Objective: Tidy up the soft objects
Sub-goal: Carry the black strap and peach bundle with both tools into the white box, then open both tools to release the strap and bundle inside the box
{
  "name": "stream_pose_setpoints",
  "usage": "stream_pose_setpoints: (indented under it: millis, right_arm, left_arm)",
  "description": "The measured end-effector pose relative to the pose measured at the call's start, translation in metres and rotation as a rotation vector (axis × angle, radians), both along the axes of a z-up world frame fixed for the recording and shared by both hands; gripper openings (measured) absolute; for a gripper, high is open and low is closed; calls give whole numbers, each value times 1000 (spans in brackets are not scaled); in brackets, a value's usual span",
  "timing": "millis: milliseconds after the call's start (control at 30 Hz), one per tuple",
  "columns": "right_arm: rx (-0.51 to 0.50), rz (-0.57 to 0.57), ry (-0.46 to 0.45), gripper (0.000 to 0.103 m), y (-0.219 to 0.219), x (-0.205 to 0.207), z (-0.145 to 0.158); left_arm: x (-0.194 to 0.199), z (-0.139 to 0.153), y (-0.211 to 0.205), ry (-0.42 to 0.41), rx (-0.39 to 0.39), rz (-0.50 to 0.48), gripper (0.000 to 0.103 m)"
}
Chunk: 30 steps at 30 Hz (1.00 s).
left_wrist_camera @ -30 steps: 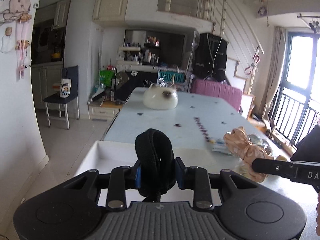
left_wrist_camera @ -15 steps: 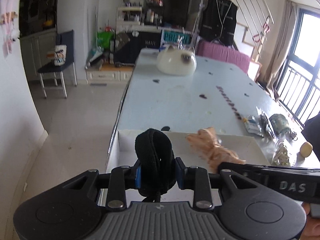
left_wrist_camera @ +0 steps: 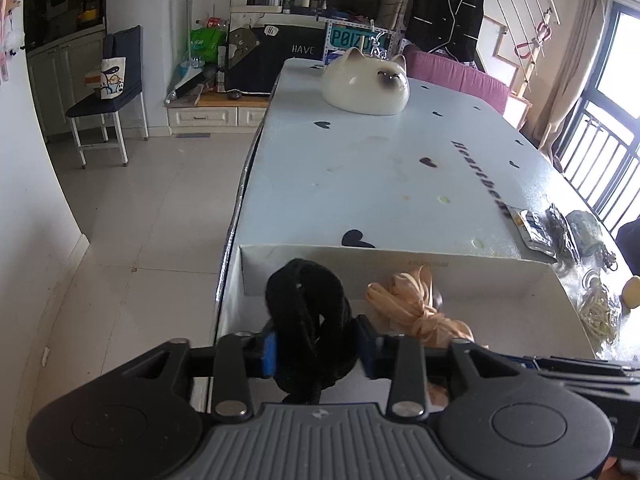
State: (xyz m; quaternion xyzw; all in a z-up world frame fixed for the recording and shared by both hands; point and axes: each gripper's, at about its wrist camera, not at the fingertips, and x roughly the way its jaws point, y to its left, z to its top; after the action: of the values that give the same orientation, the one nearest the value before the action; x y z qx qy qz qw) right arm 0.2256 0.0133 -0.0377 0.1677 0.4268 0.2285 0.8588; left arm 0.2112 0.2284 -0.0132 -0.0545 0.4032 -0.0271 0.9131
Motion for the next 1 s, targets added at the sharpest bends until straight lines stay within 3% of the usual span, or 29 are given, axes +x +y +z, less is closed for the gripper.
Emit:
stream_pose_setpoints:
  millis: [200, 300, 600, 1000]
  right_arm:
    - [20, 6, 14, 42, -5, -3, 1]
    - [24, 9, 9, 50, -8, -7, 5]
    - [-11, -4, -40, 61, -22, -23, 22]
    - [-85, 0, -130, 78, -47, -43, 47]
  left_arm:
    - [-2, 3, 2, 1, -16, 26, 68]
    - [-7, 8, 3, -8, -7, 28, 70]
    - [-20, 21, -5, -29, 14, 10, 72]
    - [-44, 38, -17, -50, 35, 0, 90]
